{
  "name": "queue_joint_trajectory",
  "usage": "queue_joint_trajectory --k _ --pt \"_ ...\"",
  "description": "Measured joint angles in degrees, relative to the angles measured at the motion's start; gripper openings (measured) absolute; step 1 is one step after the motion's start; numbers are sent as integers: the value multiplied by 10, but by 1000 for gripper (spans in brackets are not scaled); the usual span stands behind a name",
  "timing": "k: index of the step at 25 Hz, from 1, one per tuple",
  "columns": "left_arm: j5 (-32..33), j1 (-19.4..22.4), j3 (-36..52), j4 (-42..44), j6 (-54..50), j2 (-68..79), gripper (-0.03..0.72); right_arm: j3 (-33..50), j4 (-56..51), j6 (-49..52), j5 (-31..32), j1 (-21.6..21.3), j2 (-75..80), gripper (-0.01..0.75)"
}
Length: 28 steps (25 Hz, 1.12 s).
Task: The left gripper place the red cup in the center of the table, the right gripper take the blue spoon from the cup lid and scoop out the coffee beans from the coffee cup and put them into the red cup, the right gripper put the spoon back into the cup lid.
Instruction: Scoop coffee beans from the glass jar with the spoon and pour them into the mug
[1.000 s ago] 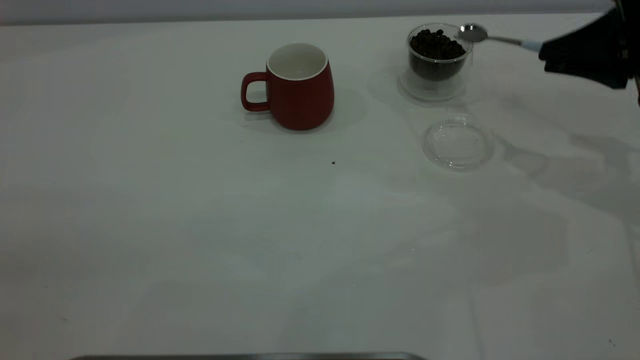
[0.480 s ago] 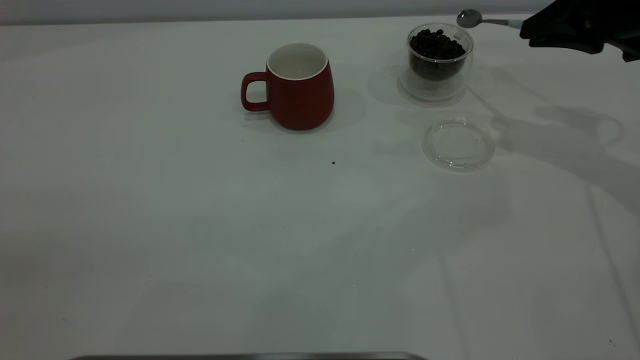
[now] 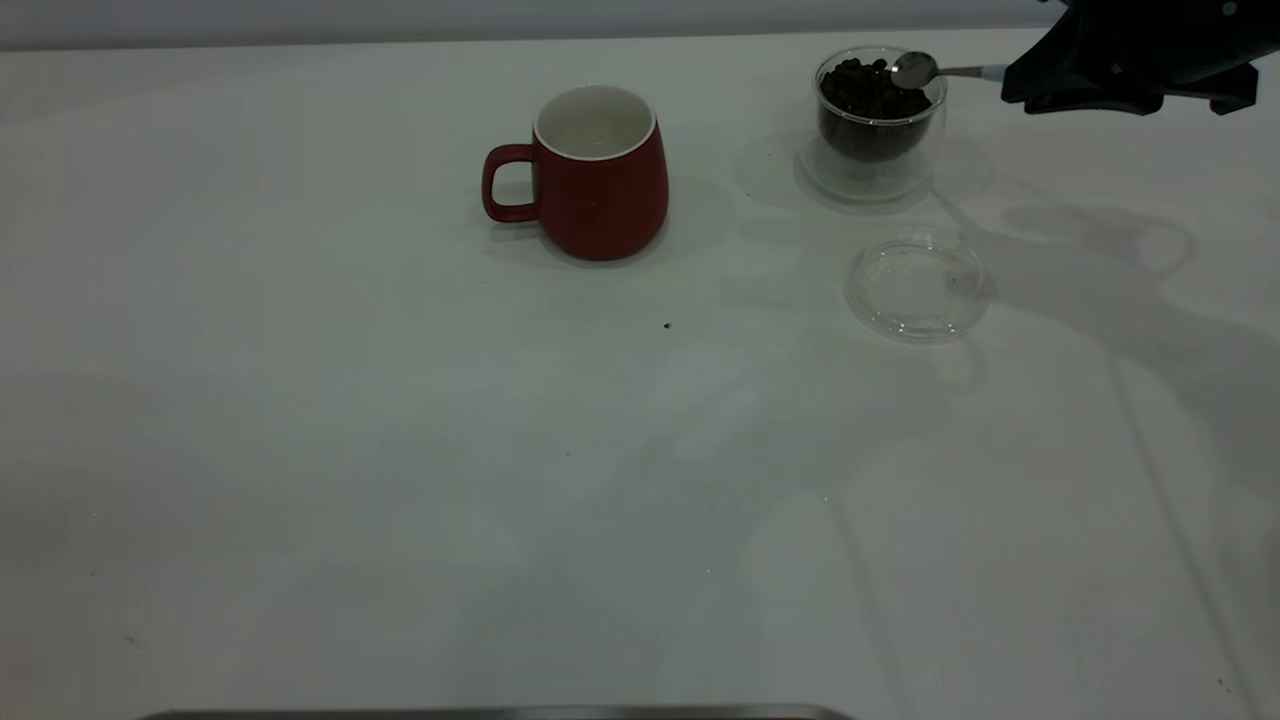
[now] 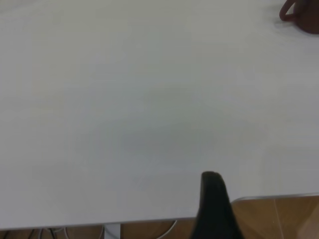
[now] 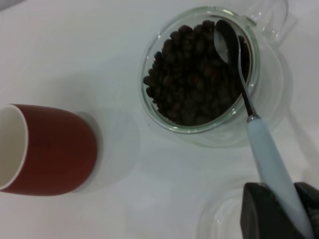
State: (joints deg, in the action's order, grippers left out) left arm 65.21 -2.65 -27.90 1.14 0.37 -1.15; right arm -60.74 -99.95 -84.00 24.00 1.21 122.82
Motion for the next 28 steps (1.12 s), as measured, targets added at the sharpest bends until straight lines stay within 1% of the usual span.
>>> queue_joint_trajectory --k 4,11,18,28 --pt "0 0 0 0 0 0 587 0 0 0 -17 4 3 114" --pt "0 0 0 0 0 0 587 0 0 0 -19 5 4 114" --pt "0 0 0 0 0 0 587 0 0 15 -6 15 10 114" --pt "0 0 0 0 0 0 587 -3 -13 51 43 16 32 114"
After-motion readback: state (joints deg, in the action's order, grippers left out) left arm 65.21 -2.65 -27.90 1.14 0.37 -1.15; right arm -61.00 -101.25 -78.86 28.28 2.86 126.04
